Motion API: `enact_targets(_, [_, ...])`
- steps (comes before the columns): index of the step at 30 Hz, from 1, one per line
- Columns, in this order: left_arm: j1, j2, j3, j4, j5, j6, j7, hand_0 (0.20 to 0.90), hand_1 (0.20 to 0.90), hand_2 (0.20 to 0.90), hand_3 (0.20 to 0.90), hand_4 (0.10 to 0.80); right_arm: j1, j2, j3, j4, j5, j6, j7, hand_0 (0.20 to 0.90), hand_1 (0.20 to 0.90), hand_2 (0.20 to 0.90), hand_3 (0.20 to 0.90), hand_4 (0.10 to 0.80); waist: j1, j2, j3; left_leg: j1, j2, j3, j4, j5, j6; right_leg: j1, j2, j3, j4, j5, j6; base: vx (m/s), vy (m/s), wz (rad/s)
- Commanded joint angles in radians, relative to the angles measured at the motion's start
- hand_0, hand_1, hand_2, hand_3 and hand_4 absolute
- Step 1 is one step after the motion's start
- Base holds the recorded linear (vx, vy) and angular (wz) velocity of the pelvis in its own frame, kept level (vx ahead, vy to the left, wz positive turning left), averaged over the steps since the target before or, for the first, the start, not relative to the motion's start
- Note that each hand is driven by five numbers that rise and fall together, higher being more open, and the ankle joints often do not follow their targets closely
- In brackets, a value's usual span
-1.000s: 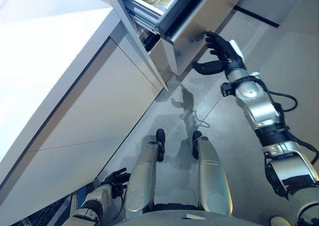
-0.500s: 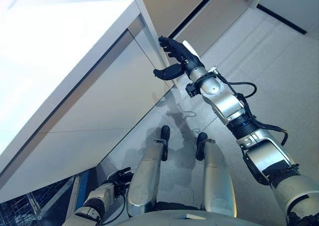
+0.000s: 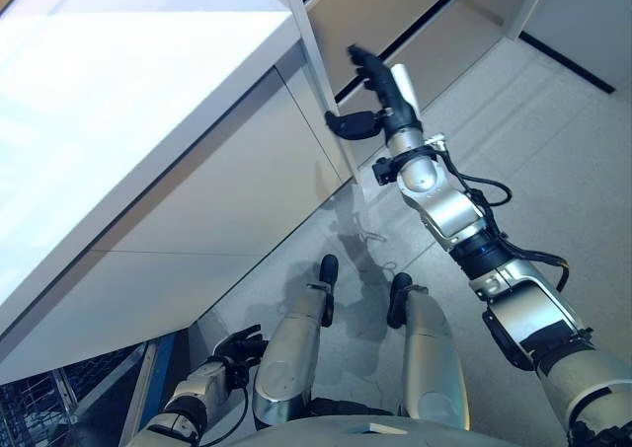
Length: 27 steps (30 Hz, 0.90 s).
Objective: Put drinks into fridge and close the fridge
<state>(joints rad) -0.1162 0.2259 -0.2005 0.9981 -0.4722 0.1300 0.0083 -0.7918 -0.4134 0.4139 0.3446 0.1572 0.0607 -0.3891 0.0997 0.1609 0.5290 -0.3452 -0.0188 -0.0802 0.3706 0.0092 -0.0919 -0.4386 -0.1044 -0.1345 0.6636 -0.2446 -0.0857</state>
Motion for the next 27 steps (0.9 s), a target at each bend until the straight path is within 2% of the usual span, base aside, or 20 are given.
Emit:
enact_targets(1, [0.085, 0.032, 0.021, -0.054, 0.003, -0.006, 0.054, 0.900, 0.900, 0.900, 0.900, 0.800, 0.050, -0.017, -0.100, -0.147, 0.012, -0.153, -0.065, 0.900, 0.900, 0.900, 0.900, 0.800, -0.040, -0.052, -0.063, 0.070, -0.073, 0.092, 0.019, -0.080, 0.131, 0.128, 0.033, 0.011, -0.224, 0.130, 0.026, 0.063, -0.099, 0.02])
enact_targets(2, [0.089, 0.037, 0.030, -0.059, -0.008, -0.005, 0.073, 0.900, 0.900, 0.900, 0.900, 0.800, 0.148, -0.012, -0.125, -0.151, 0.008, -0.144, -0.090, 0.900, 0.900, 0.900, 0.900, 0.800, -0.052, -0.073, -0.081, 0.086, -0.068, 0.089, -0.002, -0.079, 0.130, 0.152, 0.034, 0.011, -0.261, 0.147, 0.035, 0.062, -0.101, 0.02])
enact_targets(4, [0.102, 0.037, 0.048, -0.067, 0.002, -0.003, 0.086, 0.900, 0.900, 0.900, 0.900, 0.800, 0.294, -0.014, -0.169, -0.146, 0.021, -0.217, -0.047, 0.900, 0.900, 0.900, 0.900, 0.800, -0.065, -0.094, -0.099, 0.122, -0.059, 0.092, -0.035, -0.082, 0.130, 0.188, 0.038, 0.013, -0.295, 0.150, 0.043, 0.091, -0.090, -0.02])
enact_targets(6, [0.141, 0.028, 0.075, -0.087, 0.020, -0.006, 0.096, 0.900, 0.900, 0.900, 0.900, 0.800, 0.551, -0.006, -0.231, -0.125, 0.030, -0.272, 0.036, 0.900, 0.900, 0.900, 0.900, 0.800, -0.095, -0.124, -0.155, 0.185, -0.048, 0.102, -0.106, -0.068, 0.128, 0.255, 0.049, 0.015, -0.379, 0.176, 0.062, 0.118, -0.086, -0.08])
enact_targets(7, [0.144, 0.027, 0.076, -0.088, 0.021, -0.007, 0.097, 0.900, 0.900, 0.900, 0.900, 0.800, 0.567, -0.005, -0.234, -0.122, 0.027, -0.270, 0.042, 0.900, 0.900, 0.900, 0.900, 0.800, -0.097, -0.126, -0.159, 0.192, -0.047, 0.103, -0.114, -0.067, 0.128, 0.263, 0.050, 0.014, -0.388, 0.178, 0.063, 0.107, -0.082, -0.20])
enact_targets(8, [0.163, 0.026, 0.090, -0.096, 0.034, -0.003, 0.095, 0.900, 0.900, 0.900, 0.900, 0.800, 0.666, 0.011, -0.251, -0.086, 0.015, -0.250, 0.097, 0.900, 0.900, 0.900, 0.900, 0.800, -0.111, -0.138, -0.188, 0.235, -0.042, 0.106, -0.151, -0.067, 0.126, 0.309, 0.057, 0.015, -0.431, 0.184, 0.072, 0.063, -0.062, -0.24])
enact_targets(10, [0.170, 0.027, 0.096, -0.094, 0.046, 0.002, 0.087, 0.900, 0.900, 0.900, 0.900, 0.800, 0.714, 0.018, -0.261, -0.038, 0.034, -0.210, 0.129, 0.900, 0.900, 0.900, 0.900, 0.800, -0.120, -0.147, -0.213, 0.260, -0.039, 0.108, -0.182, -0.061, 0.123, 0.338, 0.061, 0.015, -0.467, 0.194, 0.078, 0.056, -0.063, -0.22])
enact_targets(11, [0.178, 0.030, 0.100, -0.079, 0.033, 0.014, 0.087, 0.900, 0.900, 0.900, 0.900, 0.800, 0.764, 0.026, -0.270, 0.043, 0.069, -0.164, 0.166, 0.900, 0.900, 0.900, 0.900, 0.800, -0.128, -0.155, -0.239, 0.292, -0.036, 0.109, -0.216, -0.056, 0.120, 0.374, 0.067, 0.017, -0.506, 0.205, 0.086, 0.047, -0.064, -0.15])
enact_targets(13, [0.195, 0.033, 0.117, -0.039, 0.028, 0.015, 0.068, 0.900, 0.900, 0.900, 0.900, 0.800, 0.827, 0.038, -0.272, 0.186, 0.083, -0.144, 0.201, 0.900, 0.900, 0.900, 0.900, 0.800, -0.132, -0.165, -0.276, 0.332, -0.032, 0.114, -0.264, -0.048, 0.115, 0.416, 0.072, 0.014, -0.562, 0.226, 0.098, 0.034, -0.071, -0.08])
enact_targets(16, [0.197, 0.031, 0.122, 0.004, 0.038, -0.010, 0.054, 0.900, 0.900, 0.900, 0.900, 0.800, 0.838, 0.057, -0.278, 0.340, 0.132, -0.113, 0.216, 0.900, 0.900, 0.900, 0.900, 0.800, -0.126, -0.171, -0.303, 0.364, -0.028, 0.119, -0.306, -0.036, 0.113, 0.451, 0.077, 0.010, -0.610, 0.248, 0.106, 0.002, -0.053, -0.03])
enact_targets(17, [0.196, 0.030, 0.116, 0.046, 0.043, -0.042, 0.037, 0.900, 0.900, 0.900, 0.900, 0.800, 0.841, 0.077, -0.275, 0.461, 0.102, -0.102, 0.302, 0.900, 0.900, 0.900, 0.900, 0.800, -0.122, -0.174, -0.320, 0.385, -0.028, 0.113, -0.330, -0.032, 0.112, 0.471, 0.083, 0.010, -0.628, 0.251, 0.106, -0.018, -0.072, -0.02])
enact_targets(19, [0.189, 0.030, 0.110, 0.076, 0.043, -0.060, 0.024, 0.900, 0.900, 0.900, 0.900, 0.800, 0.836, 0.094, -0.260, 0.540, 0.081, -0.079, 0.347, 0.900, 0.900, 0.900, 0.900, 0.800, -0.119, -0.177, -0.331, 0.394, -0.028, 0.110, -0.342, -0.029, 0.113, 0.480, 0.085, 0.015, -0.632, 0.249, 0.106, -0.028, -0.049, -0.02])
enact_targets(20, [0.174, 0.025, 0.107, 0.112, 0.057, -0.071, 0.008, 0.900, 0.900, 0.900, 0.900, 0.800, 0.832, 0.119, -0.240, 0.649, 0.040, -0.048, 0.418, 0.900, 0.900, 0.900, 0.900, 0.800, -0.112, -0.178, -0.343, 0.404, -0.025, 0.107, -0.363, -0.020, 0.111, 0.493, 0.090, 0.011, -0.639, 0.248, 0.107, -0.036, -0.028, 0.00])
enact_targets(21, [0.173, 0.025, 0.107, 0.115, 0.061, -0.070, 0.004, 0.900, 0.900, 0.900, 0.900, 0.800, 0.831, 0.120, -0.239, 0.658, 0.027, -0.032, 0.435, 0.900, 0.900, 0.900, 0.900, 0.800, -0.111, -0.178, -0.343, 0.405, -0.025, 0.107, -0.365, -0.019, 0.111, 0.494, 0.090, 0.010, -0.640, 0.248, 0.107, -0.045, -0.035, 0.02])
enact_targets(22, [0.165, 0.024, 0.102, 0.138, 0.077, -0.077, -0.006, 0.900, 0.900, 0.900, 0.900, 0.800, 0.827, 0.129, -0.222, 0.728, -0.005, -0.043, 0.465, 0.900, 0.900, 0.900, 0.900, 0.800, -0.106, -0.179, -0.348, 0.409, -0.024, 0.105, -0.368, -0.018, 0.111, 0.501, 0.092, 0.009, -0.642, 0.245, 0.105, -0.028, -0.030, 0.04])
enact_targets(23, [0.155, 0.021, 0.092, 0.165, 0.103, -0.089, -0.017, 0.900, 0.900, 0.900, 0.900, 0.800, 0.821, 0.137, -0.204, 0.800, -0.035, -0.016, 0.487, 0.900, 0.900, 0.900, 0.900, 0.800, -0.099, -0.182, -0.355, 0.412, -0.025, 0.102, -0.368, -0.018, 0.111, 0.508, 0.092, 0.007, -0.646, 0.244, 0.104, -0.028, -0.040, 0.05])
enact_targets(27, [0.144, 0.007, 0.077, 0.217, 0.150, -0.109, -0.028, 0.900, 0.900, 0.900, 0.900, 0.800, 0.811, 0.156, -0.204, 0.895, -0.001, 0.058, 0.528, 0.900, 0.900, 0.900, 0.900, 0.800, -0.085, -0.189, -0.374, 0.427, -0.027, 0.096, -0.360, -0.030, 0.116, 0.529, 0.090, 0.004, -0.645, 0.237, 0.104, -0.005, -0.017, 0.04])
